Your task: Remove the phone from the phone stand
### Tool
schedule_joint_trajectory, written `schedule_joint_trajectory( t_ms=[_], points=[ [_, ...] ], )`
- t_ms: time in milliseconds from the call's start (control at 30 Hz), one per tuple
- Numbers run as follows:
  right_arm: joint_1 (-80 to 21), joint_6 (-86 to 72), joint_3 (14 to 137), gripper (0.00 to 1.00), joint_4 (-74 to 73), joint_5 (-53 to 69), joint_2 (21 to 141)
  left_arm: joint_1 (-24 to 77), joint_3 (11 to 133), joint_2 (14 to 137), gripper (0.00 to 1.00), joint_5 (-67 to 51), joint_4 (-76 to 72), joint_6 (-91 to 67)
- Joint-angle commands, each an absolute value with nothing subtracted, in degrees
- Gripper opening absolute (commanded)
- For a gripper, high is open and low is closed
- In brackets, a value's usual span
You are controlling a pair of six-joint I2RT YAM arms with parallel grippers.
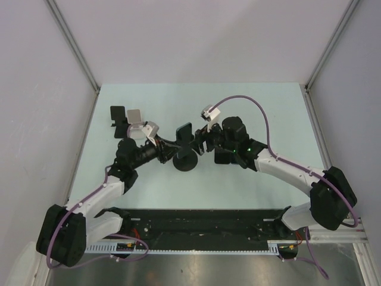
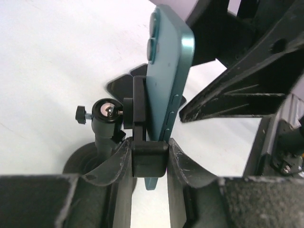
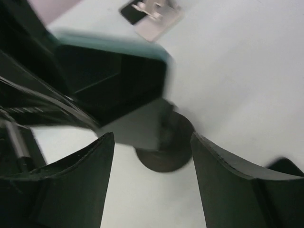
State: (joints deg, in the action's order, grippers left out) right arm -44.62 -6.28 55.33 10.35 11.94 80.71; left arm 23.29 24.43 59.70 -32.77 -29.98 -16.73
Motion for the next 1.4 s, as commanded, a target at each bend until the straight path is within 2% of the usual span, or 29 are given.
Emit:
schedule_joint_trajectory(
  t_ms=[0, 233, 267, 333, 367, 433, 467, 533, 833, 1367],
  points=[
    [-39.2, -1.14, 55.37, 0.0, 5.18, 16.08, 80.95, 17.49, 26.02, 60.64, 0.0, -35.95, -34.28, -20.21],
    [-39.02, -2.37, 55.28, 0.0, 7.03, 16.26, 79.81, 17.49, 26.28, 59.95, 0.01, -34.54, -34.19, -21.1],
    [-39.2, -2.63, 55.28, 0.03, 7.38, 15.3, 79.46, 17.66, 26.19, 59.59, 0.0, -33.58, -34.19, -20.92],
    [-39.9, -3.34, 55.37, 0.21, 8.78, 14.24, 77.96, 18.36, 25.93, 59.07, 0.0, -32.7, -34.19, -20.57],
    [-40.16, -4.3, 55.37, 0.44, 9.49, 13.19, 77.44, 18.63, 25.93, 58.89, 0.0, -32.35, -34.1, -20.48],
    [-41.04, -5.62, 55.37, 0.67, 11.94, 12.14, 76.47, 19.51, 25.84, 58.8, 0.0, -31.38, -34.01, -20.04],
    [-41.48, -6.67, 55.37, 0.85, 12.82, 10.91, 76.29, 19.86, 25.93, 58.89, 0.01, -31.12, -33.93, -19.87],
    [-42.97, -7.29, 55.28, 0.98, 15.97, 9.67, 76.72, 20.91, 26.1, 58.97, 0.0, -30.32, -33.84, -19.25],
    [-45.88, -10.9, 55.37, 1.0, 27.58, 2.99, 81.3, 23.11, 27.33, 60.29, 0.0, -29.01, -33.14, -18.19],
    [-46.84, -11.25, 56.87, 1.0, 29.62, 5.19, 86.04, 25.22, 28.39, 61.7, 0.0, -28.21, -32.87, -17.58]
  ],
)
